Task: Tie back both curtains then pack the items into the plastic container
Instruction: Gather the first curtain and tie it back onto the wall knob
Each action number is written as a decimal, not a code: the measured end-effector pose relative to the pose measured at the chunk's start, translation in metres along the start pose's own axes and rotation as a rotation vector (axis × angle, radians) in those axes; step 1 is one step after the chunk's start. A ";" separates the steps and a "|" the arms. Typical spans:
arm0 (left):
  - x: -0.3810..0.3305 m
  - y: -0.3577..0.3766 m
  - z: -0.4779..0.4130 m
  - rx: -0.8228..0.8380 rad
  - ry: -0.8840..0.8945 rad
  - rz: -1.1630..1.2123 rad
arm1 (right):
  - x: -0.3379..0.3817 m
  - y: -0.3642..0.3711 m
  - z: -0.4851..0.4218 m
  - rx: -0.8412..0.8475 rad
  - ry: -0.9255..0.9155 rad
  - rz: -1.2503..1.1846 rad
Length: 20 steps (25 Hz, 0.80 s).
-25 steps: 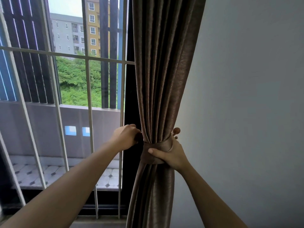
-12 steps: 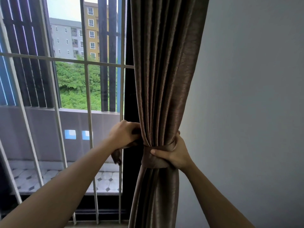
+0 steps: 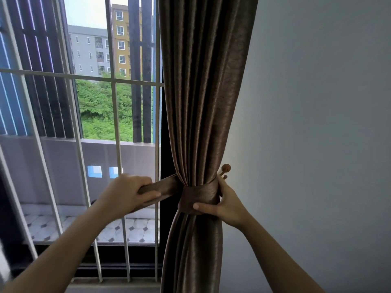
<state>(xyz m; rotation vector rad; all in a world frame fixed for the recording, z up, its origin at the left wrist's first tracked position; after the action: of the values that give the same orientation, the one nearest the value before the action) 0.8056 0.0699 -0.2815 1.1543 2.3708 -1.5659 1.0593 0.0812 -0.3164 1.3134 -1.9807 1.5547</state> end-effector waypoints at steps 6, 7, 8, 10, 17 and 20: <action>-0.065 0.032 0.032 -0.078 0.023 0.261 | 0.008 -0.005 0.001 -0.112 -0.036 0.217; -0.077 0.036 0.027 -0.076 0.044 0.312 | 0.006 -0.008 0.003 -0.088 0.007 0.095; -0.086 0.040 0.021 -0.073 0.054 0.350 | 0.004 -0.012 0.005 -0.061 0.056 -0.093; -0.097 0.051 0.008 -0.049 0.024 0.403 | 0.000 -0.019 0.011 0.000 0.144 -0.504; -0.100 0.087 -0.020 0.014 -0.253 0.968 | 0.000 -0.031 0.033 0.117 0.093 -0.418; -0.097 0.093 -0.027 -0.028 -0.214 0.833 | 0.004 -0.036 0.028 0.130 0.070 -0.140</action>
<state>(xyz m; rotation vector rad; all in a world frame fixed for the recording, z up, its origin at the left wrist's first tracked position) 0.9414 0.0575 -0.2959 1.5730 1.4510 -1.2507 1.0934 0.0543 -0.3021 1.3934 -1.7327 1.6618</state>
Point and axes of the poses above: each hand's wrist, its own z-axis away from the middle knuckle, its own y-axis out of the palm, x = y × z, the point moved 3 cm from there along -z, towards the middle knuckle, and after that the axes turned 13 degrees about z, right-handed, at the moved point
